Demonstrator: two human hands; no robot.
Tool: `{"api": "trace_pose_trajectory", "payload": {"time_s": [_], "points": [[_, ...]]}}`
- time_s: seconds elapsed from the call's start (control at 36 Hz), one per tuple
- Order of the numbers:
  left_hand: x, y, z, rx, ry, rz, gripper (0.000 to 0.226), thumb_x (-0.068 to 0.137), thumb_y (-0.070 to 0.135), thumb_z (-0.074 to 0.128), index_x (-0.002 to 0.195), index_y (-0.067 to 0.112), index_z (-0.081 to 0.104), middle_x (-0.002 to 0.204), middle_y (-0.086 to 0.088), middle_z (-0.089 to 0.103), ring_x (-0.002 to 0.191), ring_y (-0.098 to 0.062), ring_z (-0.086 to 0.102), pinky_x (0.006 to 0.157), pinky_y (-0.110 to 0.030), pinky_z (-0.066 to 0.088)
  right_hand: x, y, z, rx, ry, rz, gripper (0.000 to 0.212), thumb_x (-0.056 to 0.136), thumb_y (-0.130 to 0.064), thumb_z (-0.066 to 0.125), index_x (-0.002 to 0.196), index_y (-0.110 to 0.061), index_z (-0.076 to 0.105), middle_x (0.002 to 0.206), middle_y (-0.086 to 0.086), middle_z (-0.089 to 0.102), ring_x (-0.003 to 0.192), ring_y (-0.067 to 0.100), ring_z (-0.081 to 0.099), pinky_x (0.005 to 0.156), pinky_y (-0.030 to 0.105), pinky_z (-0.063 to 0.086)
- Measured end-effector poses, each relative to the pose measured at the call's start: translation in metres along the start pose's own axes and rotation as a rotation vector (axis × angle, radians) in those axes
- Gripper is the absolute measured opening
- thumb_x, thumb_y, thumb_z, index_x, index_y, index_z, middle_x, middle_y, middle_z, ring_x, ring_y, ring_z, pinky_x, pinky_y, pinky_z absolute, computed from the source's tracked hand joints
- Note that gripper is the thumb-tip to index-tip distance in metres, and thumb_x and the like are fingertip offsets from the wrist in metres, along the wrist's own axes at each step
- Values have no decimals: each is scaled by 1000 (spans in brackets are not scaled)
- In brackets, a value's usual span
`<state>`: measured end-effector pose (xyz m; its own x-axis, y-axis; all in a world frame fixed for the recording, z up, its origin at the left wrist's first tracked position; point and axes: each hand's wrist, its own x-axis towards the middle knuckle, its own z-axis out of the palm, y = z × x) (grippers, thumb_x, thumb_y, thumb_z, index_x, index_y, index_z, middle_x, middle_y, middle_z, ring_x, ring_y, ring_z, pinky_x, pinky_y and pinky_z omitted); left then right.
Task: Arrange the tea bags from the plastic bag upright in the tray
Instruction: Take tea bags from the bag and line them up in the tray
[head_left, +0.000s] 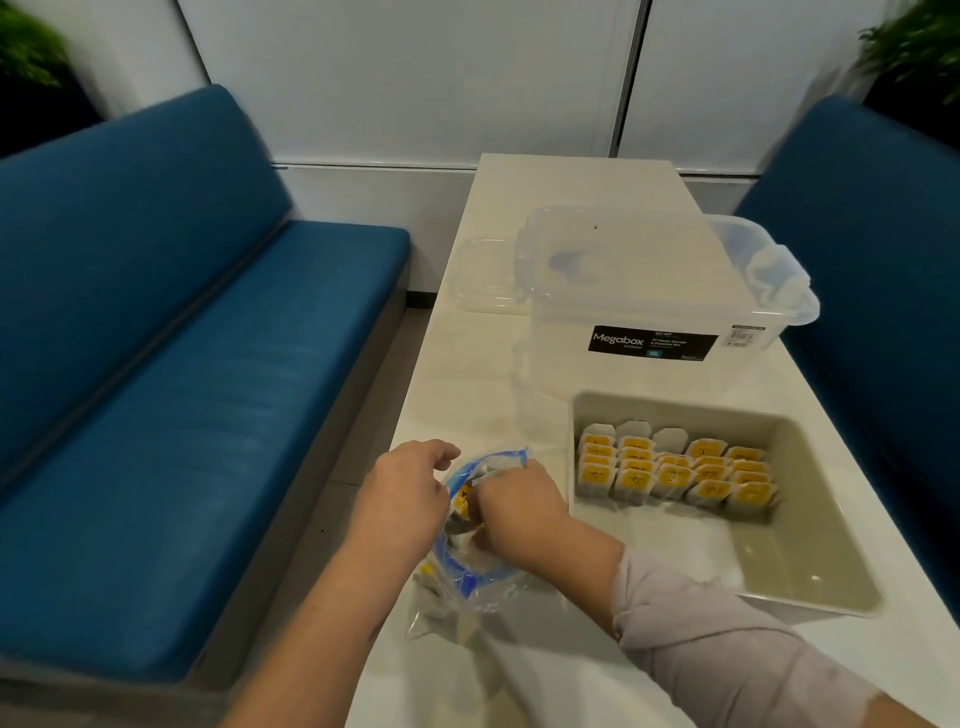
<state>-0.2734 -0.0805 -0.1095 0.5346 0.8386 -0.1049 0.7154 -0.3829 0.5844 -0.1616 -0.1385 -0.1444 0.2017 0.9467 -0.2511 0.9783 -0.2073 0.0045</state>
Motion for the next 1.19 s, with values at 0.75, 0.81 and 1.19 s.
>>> {"api": "trace_pose_trajectory", "payload": {"time_s": [0.75,0.81,1.19], "points": [[-4,5,-1,158,-74,167,59,81,23,72,128,43,43,137,22,40,129,-6,33,109,-34,28,-28,51,-46,1096,-14,171,17,83,-4,63,82,-21,59,65,-4,57,52,6,47,49,17,37],[-8,10,0,151,-90,181,68,76,32,76,128,46,36,133,27,33,129,-2,23,110,-35,16,-29,53,-50,1228,-8,171,16,83,-1,62,83,-17,59,65,-2,57,53,6,47,50,16,36],[-2,15,0,-328,106,198,13,87,36,64,95,26,61,82,13,65,74,-3,63,65,-16,53,-33,57,-63,1468,70,187,10,88,-3,58,89,-12,63,86,3,67,52,5,47,46,10,39]]}}
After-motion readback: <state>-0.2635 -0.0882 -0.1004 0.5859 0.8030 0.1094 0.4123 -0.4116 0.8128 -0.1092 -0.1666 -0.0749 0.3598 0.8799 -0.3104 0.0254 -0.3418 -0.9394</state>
